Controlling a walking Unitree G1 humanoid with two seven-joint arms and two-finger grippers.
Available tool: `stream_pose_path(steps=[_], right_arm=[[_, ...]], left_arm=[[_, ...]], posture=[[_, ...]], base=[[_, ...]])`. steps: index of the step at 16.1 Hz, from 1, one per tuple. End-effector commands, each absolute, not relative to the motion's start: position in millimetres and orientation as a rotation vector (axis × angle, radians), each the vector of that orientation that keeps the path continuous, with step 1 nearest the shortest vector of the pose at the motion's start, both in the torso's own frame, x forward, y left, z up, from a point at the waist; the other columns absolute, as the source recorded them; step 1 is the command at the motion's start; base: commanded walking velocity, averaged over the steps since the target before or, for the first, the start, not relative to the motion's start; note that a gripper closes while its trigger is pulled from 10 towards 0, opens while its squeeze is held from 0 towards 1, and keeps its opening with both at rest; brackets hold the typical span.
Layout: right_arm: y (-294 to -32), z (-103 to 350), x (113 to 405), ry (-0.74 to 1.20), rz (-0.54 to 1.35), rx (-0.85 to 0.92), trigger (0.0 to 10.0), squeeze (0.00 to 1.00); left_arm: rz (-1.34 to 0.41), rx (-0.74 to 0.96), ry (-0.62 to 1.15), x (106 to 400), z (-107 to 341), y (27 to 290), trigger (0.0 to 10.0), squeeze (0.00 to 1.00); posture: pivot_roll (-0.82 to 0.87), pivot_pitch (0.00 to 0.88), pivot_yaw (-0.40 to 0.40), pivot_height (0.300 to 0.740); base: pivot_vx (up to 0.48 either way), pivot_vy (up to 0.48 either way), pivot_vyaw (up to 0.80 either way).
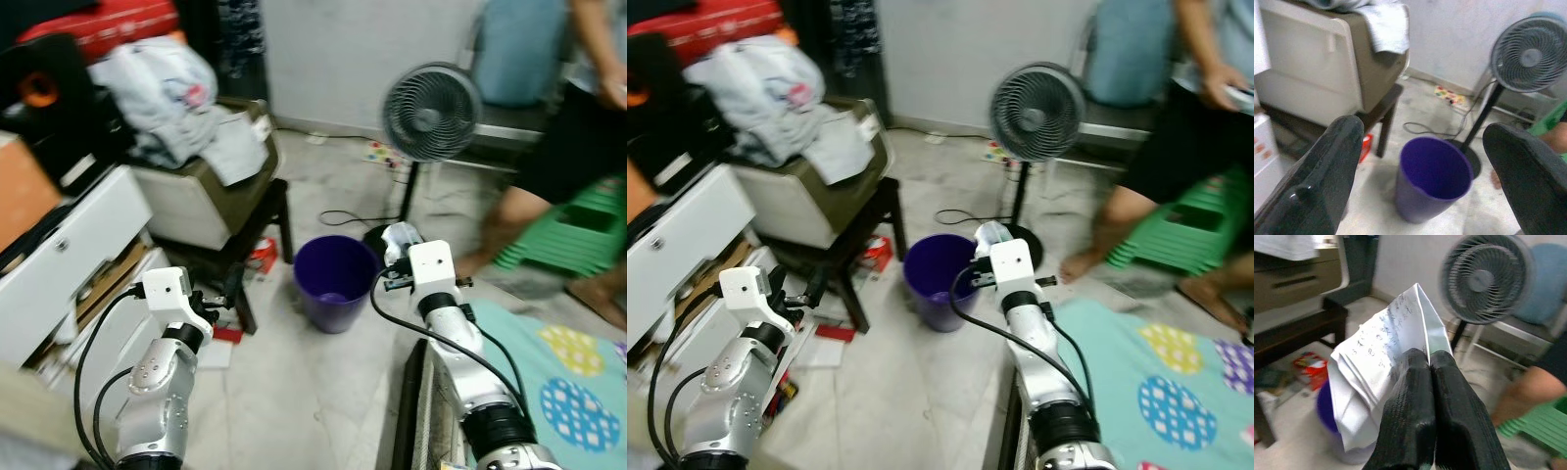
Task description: Clean up the room
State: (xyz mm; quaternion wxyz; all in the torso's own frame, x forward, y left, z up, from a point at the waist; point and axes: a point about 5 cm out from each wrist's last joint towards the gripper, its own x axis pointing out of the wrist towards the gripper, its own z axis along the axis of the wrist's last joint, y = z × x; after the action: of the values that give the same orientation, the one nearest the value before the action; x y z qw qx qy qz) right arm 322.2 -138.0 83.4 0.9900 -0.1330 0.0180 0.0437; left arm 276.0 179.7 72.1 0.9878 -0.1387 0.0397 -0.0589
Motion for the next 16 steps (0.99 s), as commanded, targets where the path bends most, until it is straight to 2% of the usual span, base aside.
stream_pose_path(steps=[1,13,16], right_arm=[[-139.8,83.9,320.2,0.041,0.088,-0.267,10.0,0.0],[-137.6,86.9,319.9,0.05,0.103,-0.273,10.0,0.0],[-136.9,87.8,320.4,0.049,0.107,-0.274,10.0,0.0]], left_arm=[[-0.127,-0.283,0.075,277.1,76.7,178.8,10.0,0.0],[-0.139,-0.317,0.116,280.1,79.5,174.6,10.0,0.0],[-0.14,-0.318,0.116,280.0,79.4,174.5,10.0,0.0]], posture=[[-0.16,0.0,0.041,0.74],[-0.16,0.0,0.041,0.74],[-0.16,0.0,0.039,0.74]], base=[[0.0,0.0,0.0],[0.0,0.0,0.0],[0.0,0.261,0.0]])
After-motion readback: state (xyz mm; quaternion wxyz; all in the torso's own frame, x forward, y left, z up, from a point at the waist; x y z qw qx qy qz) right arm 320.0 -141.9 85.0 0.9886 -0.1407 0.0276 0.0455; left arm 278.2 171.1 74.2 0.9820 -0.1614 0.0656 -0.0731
